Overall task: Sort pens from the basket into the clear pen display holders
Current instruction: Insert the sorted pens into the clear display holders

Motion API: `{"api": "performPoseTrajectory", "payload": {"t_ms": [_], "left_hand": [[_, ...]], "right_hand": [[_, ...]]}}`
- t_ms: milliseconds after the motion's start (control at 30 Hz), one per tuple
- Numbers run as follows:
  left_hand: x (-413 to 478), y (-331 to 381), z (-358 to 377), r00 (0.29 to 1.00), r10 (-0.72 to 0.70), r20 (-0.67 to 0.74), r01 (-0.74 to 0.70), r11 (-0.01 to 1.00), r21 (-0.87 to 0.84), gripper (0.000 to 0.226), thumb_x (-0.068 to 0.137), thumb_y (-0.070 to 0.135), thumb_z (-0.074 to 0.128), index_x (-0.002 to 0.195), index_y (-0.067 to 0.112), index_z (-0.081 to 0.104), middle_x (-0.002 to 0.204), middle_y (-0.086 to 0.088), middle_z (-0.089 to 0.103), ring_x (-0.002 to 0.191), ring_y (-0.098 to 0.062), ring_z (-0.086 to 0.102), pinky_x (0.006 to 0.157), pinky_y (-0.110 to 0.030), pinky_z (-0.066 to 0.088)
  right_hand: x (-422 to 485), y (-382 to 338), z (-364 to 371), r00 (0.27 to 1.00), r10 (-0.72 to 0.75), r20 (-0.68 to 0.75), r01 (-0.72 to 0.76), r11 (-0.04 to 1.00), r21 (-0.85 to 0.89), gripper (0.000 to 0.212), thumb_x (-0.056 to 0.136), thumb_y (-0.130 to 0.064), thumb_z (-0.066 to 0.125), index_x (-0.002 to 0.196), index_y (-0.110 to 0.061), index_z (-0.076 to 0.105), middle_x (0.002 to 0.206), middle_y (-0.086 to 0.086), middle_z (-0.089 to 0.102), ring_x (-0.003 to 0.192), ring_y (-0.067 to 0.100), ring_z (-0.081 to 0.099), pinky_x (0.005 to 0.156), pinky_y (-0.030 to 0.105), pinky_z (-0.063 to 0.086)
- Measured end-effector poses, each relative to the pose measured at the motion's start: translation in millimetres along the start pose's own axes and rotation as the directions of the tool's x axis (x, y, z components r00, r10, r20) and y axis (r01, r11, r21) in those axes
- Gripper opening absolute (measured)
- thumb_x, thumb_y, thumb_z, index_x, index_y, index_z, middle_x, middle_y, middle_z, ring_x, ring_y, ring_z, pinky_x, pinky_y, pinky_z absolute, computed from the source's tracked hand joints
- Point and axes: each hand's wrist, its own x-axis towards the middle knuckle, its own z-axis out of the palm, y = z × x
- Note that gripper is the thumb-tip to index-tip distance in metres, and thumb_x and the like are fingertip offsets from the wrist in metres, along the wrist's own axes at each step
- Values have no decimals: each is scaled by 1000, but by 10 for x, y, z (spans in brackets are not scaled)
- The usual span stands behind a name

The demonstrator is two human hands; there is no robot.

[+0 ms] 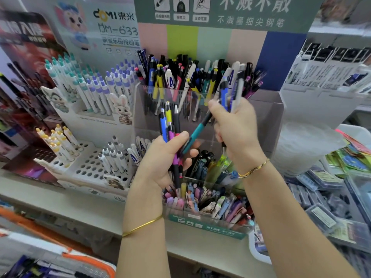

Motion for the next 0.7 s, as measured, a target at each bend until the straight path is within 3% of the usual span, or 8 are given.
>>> {"api": "performPoseTrajectory", "payload": {"t_ms": [133,200,267,300,367,467,567,700], "left_hand": [[11,18,-21,993,39,-114,-55,988,-146,12,99,15,49,92,7,52,80,-12,73,53,-10,64,38,-14,42],[33,25,-9,974,113,-196,-143,979,-146,14,99,8,50,85,9,49,68,-8,70,50,-8,60,36,-13,36],[68,18,-39,939,201,-279,-218,976,-29,18,97,1,50,81,9,48,57,-3,61,45,-6,53,36,-14,33],[86,14,-70,925,238,-298,-233,971,53,17,96,-1,50,81,8,48,58,-3,56,44,-6,50,36,-14,32],[102,5,-140,919,276,-280,-223,953,206,11,94,-1,52,88,6,48,66,-3,47,44,-6,46,36,-16,32],[75,3,-161,956,241,-168,-188,941,281,9,94,0,53,94,6,48,65,-2,44,46,-7,44,37,-17,32],[55,-8,-120,971,227,-76,-198,939,280,14,95,-3,50,84,6,51,62,-3,46,46,-8,42,38,-18,31],[36,-6,-96,975,206,-78,-186,959,213,11,95,-3,49,89,3,55,72,-11,50,44,-6,41,36,-17,29]], "right_hand": [[0,-33,-79,986,-98,-137,105,994,44,19,81,-30,64,81,-17,50,65,-1,46,52,21,40,53,27,36],[-72,-17,-104,994,-90,-62,91,996,1,20,85,-28,65,81,-17,49,67,3,47,53,21,40,51,29,36],[-127,-18,-146,996,-86,29,91,971,-220,25,89,-26,65,75,-18,46,68,3,48,54,18,39,49,28,34],[-137,-42,-182,991,-120,65,137,885,-445,31,90,-28,64,71,-20,41,66,-1,45,55,16,38,49,26,31],[-168,-172,-226,970,-202,136,227,551,-803,41,93,-34,59,66,-22,31,64,-7,36,59,16,36,48,28,25],[-173,-360,-200,926,-216,308,366,329,-870,40,94,-40,55,67,-22,31,63,-10,33,56,12,34,48,28,21],[-164,-350,-112,852,10,523,487,349,-801,41,90,-48,58,65,-19,41,63,-4,48,54,12,45,47,24,30],[-134,-192,-110,734,250,631,413,573,-708,25,83,-31,71,75,-10,59,68,4,66,64,22,64,58,30,48]]}}
